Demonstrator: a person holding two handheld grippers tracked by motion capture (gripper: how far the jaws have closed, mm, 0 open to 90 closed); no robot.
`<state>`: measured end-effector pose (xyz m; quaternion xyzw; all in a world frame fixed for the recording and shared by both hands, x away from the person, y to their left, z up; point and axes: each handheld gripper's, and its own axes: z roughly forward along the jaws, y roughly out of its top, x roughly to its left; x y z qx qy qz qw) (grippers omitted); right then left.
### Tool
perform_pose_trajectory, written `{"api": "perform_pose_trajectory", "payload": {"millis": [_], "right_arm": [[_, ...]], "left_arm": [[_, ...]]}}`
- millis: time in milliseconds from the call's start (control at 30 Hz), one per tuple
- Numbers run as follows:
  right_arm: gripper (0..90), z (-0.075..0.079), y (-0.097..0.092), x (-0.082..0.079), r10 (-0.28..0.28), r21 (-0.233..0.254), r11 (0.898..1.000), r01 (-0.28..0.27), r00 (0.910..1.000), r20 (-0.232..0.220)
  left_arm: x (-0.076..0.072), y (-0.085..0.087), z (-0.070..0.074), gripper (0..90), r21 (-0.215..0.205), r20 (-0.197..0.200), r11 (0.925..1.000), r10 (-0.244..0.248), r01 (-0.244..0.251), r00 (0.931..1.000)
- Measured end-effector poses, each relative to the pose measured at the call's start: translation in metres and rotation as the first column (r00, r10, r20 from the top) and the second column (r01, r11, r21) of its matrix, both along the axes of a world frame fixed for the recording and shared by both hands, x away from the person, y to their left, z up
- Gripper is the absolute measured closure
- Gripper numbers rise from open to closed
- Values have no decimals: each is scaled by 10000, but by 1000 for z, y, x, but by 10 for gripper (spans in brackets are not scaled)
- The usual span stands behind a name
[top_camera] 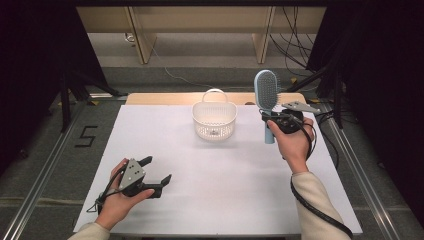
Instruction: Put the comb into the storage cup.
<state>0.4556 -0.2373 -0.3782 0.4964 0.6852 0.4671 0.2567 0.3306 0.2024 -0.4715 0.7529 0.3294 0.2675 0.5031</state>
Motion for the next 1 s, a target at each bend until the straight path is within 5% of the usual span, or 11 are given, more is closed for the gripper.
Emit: {"api": "perform_pose_trajectory", "payload": {"millis": [1000], "right_arm": [[705, 6, 18, 8, 198, 108, 9997, -201, 9995, 244]], "left_arm": [[-1, 0, 0, 117, 167, 94, 9998, -63, 62, 9999]]}}
